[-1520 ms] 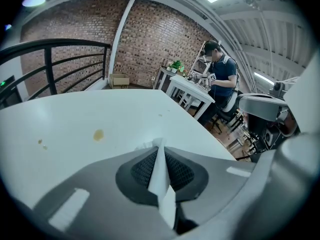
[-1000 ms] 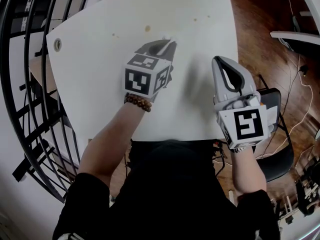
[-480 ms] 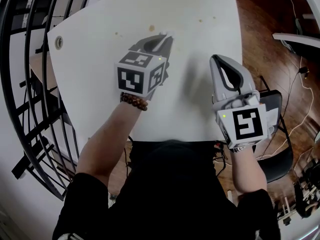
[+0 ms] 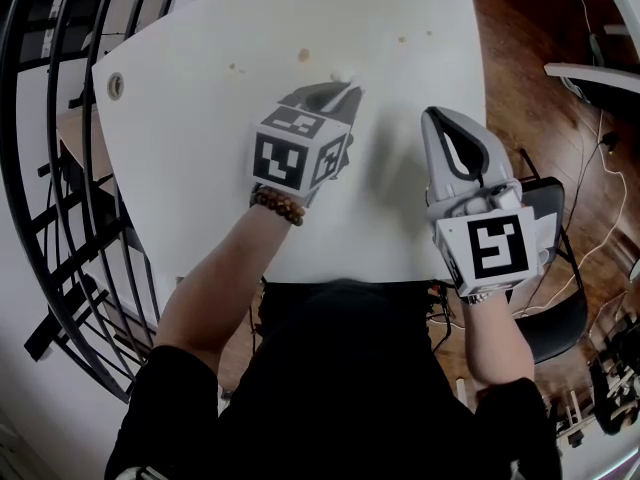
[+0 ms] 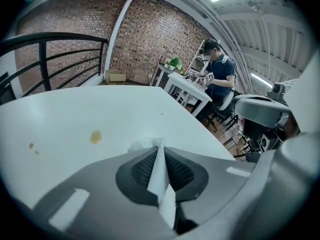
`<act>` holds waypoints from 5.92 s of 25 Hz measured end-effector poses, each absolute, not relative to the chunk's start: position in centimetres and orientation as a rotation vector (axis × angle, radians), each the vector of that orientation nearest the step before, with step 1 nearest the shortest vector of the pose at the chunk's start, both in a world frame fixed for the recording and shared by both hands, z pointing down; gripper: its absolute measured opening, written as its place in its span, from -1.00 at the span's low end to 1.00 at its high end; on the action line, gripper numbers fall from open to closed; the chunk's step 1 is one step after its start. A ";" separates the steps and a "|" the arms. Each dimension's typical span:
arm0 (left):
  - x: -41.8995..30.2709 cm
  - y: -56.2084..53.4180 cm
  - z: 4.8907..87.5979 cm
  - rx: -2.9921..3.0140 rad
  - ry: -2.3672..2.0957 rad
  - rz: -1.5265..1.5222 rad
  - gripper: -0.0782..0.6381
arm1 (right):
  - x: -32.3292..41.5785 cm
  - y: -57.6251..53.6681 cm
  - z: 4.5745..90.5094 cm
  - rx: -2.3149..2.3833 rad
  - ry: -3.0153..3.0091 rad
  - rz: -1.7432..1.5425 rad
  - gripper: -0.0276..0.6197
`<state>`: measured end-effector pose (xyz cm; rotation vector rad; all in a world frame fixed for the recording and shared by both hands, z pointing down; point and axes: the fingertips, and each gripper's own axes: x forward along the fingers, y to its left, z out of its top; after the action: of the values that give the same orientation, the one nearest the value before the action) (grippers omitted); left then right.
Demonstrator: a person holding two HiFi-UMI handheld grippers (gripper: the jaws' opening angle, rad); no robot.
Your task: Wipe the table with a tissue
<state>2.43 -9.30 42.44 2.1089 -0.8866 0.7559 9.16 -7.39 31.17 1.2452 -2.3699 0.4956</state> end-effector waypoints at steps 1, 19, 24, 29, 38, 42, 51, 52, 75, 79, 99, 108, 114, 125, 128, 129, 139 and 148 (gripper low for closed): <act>2.6 -9.2 42.5 2.110 -0.878 0.758 -0.71 | 9.2 -7.4 31.2 1.246 -2.370 0.495 -0.94; 1.7 -7.2 42.7 2.117 -0.835 0.850 -0.72 | 8.4 -7.2 30.7 1.244 -2.379 0.487 -0.94; 0.3 -7.7 42.8 2.103 -0.873 0.864 -0.72 | 8.1 -7.3 30.6 1.239 -2.383 0.481 -0.94; -0.9 -8.5 42.5 2.097 -0.918 0.853 -0.72 | 7.6 -7.3 30.6 1.234 -2.387 0.480 -0.94; -3.1 -10.7 41.8 2.098 -1.002 0.812 -0.72 | 6.9 -7.8 30.8 1.228 -2.390 0.480 -0.94; -3.5 -11.3 41.5 2.103 -1.021 0.799 -0.72 | 6.8 -7.7 30.8 1.230 -2.386 0.485 -0.94; -4.6 -12.5 42.2 2.080 -1.052 0.820 -0.72 | 6.6 -7.9 31.0 1.238 -2.377 0.495 -0.94; -4.7 -12.6 42.2 2.078 -1.055 0.821 -0.72 | 6.6 -7.9 31.1 1.238 -2.375 0.495 -0.94; -5.6 -15.5 42.5 2.062 -1.143 0.784 -0.72 | 7.1 -8.0 32.3 1.240 -2.350 0.532 -0.94; -5.8 -16.0 42.6 2.063 -1.172 0.774 -0.72 | 7.2 -7.8 32.9 1.237 -2.344 0.544 -0.94; -8.9 -17.0 40.9 2.054 -1.330 0.730 -0.72 | 6.8 -7.5 32.6 1.217 -2.352 0.542 -0.94; -12.1 -16.7 40.0 2.025 -1.419 0.702 -0.72 | 6.3 -7.2 32.1 1.203 -2.365 0.527 -0.94; -15.5 -16.4 39.4 1.984 -1.499 0.691 -0.72 | 5.6 -6.8 31.8 1.194 -2.370 0.520 -0.94; -19.3 -16.2 40.0 1.915 -1.583 0.694 -0.72 | 4.9 -6.6 31.8 1.184 -2.370 0.518 -0.94; -20.1 -16.3 40.3 1.899 -1.599 0.693 -0.72 | 4.8 -6.6 32.0 1.181 -2.366 0.521 -0.94; -20.3 -16.4 40.5 1.896 -1.601 0.697 -0.72 | 4.8 -6.6 32.0 1.180 -2.365 0.521 -0.94; -19.3 -15.7 42.8 1.893 -1.517 0.724 -0.72 | 5.1 -6.4 32.7 1.180 -2.331 0.519 -0.94; -17.6 -15.4 42.9 1.908 -1.480 0.725 -0.72 | 5.4 -6.2 32.5 1.185 -2.333 0.533 -0.94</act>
<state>-17.59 -15.35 42.92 1.9083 -1.4801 0.7252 5.40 -6.20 32.52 1.1848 -2.3332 0.5327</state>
